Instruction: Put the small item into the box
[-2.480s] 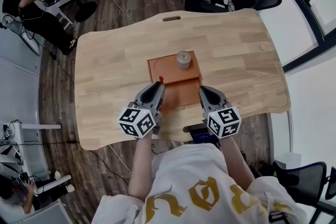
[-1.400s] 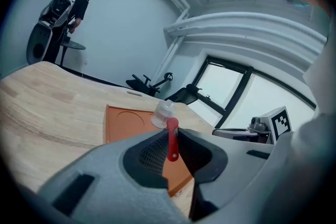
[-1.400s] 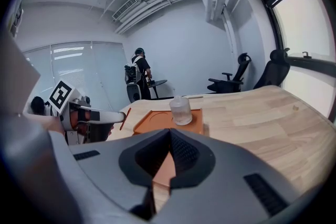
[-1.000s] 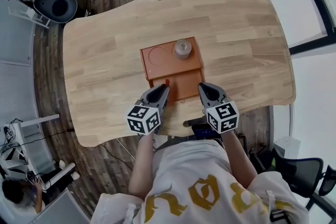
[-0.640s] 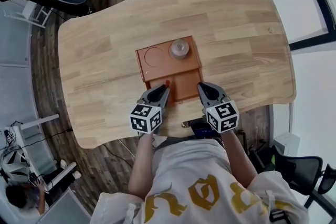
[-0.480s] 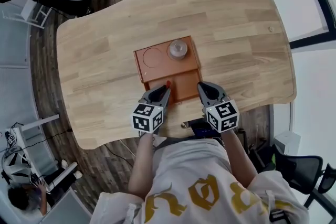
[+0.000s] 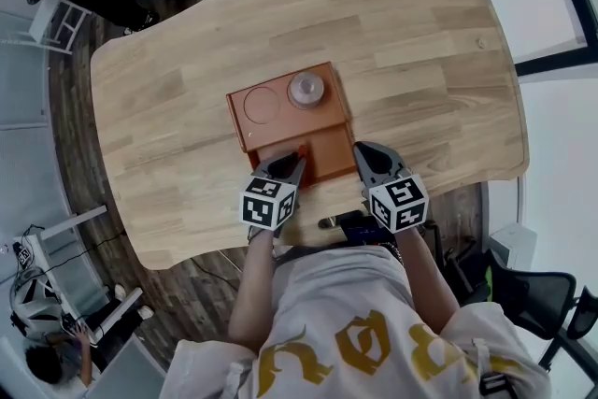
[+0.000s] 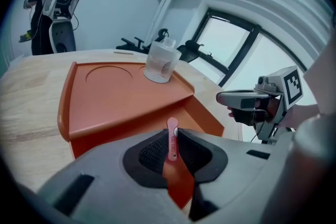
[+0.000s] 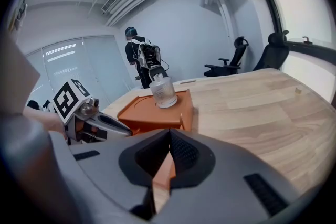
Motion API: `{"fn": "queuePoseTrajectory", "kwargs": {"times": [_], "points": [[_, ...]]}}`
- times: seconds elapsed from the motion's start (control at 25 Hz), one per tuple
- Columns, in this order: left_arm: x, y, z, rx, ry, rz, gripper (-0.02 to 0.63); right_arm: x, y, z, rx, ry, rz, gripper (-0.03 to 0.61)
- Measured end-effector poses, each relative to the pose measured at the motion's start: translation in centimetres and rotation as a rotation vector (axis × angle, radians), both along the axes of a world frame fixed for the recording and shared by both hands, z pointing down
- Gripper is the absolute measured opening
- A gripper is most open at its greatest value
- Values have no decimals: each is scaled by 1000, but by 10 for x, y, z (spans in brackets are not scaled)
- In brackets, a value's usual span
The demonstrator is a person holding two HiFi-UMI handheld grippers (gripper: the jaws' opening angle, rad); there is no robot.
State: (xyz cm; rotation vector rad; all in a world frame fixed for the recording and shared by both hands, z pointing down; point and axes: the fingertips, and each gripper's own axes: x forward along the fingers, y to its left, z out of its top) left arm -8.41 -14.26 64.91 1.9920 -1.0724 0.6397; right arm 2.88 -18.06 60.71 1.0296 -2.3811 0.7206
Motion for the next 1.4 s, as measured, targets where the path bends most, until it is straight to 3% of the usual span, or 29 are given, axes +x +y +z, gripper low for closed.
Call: {"fn": "queuePoseTrajectory", "kwargs": {"times": [0.24, 0.56, 1.2, 1.4], "points": [[9, 6, 24, -88, -68, 59, 52, 2, -4, 5, -12, -9, 2, 11], [10, 0, 42, -136, -152, 86, 52, 7, -6, 10, -27, -12, 3, 11], [11, -4, 40, -117, -182, 112, 60, 7, -7, -1, -7, -25, 18, 11], [13, -6, 21, -50, -178, 110, 60, 7, -3, -16, 20, -34, 28, 11]]}}
